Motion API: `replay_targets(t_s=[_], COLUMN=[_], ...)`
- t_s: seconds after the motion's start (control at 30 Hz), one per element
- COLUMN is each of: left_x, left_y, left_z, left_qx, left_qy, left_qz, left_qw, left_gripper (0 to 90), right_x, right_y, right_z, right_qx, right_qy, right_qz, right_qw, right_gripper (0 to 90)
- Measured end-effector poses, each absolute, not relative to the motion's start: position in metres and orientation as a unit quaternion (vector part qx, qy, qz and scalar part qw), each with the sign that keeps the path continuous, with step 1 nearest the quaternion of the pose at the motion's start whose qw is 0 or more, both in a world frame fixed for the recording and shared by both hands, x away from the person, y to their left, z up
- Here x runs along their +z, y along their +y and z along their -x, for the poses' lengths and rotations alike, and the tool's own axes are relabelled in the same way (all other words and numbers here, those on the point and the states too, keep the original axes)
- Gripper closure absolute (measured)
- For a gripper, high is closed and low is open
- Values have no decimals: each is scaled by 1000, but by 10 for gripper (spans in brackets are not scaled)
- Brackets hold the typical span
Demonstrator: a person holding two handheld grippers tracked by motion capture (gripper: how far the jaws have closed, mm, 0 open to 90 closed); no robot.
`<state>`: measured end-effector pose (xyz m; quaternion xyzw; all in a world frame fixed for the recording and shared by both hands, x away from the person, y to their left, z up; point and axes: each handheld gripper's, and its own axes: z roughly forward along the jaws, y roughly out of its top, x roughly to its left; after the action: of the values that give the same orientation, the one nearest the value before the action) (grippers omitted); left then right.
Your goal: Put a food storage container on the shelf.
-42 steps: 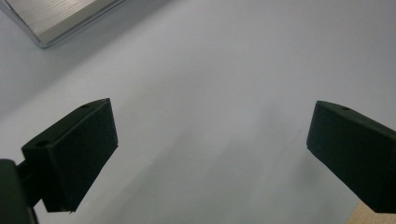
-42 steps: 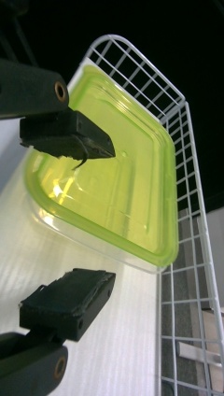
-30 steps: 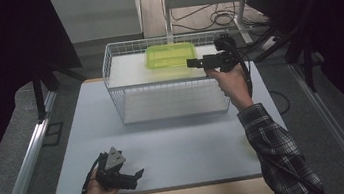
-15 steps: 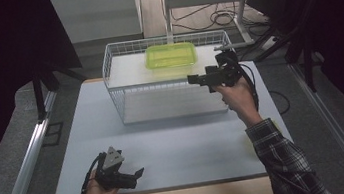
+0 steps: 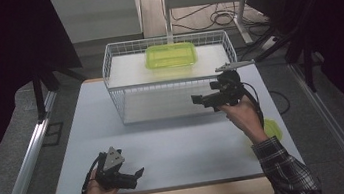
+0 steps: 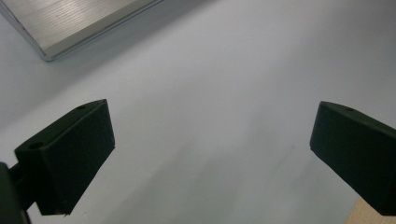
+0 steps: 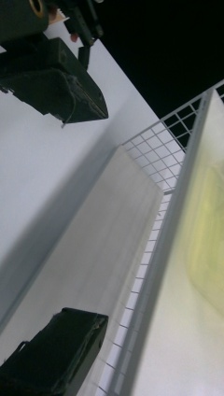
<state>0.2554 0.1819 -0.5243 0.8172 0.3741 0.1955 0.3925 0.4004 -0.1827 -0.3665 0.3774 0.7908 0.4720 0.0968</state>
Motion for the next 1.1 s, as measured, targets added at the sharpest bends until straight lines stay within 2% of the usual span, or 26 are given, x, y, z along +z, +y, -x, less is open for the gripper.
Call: replay_targets(t_s=[1.1], left_x=[-525], left_y=[180], left_z=[-255], left_qx=[203], left_qy=[366], left_qz=[-822], left_qw=[387], left_gripper=[0], right_x=[-433], right_y=[-213], right_z=[-338], right_qx=[440], right_qy=[811], right_qz=[-355], right_qw=[149], right_gripper=[6])
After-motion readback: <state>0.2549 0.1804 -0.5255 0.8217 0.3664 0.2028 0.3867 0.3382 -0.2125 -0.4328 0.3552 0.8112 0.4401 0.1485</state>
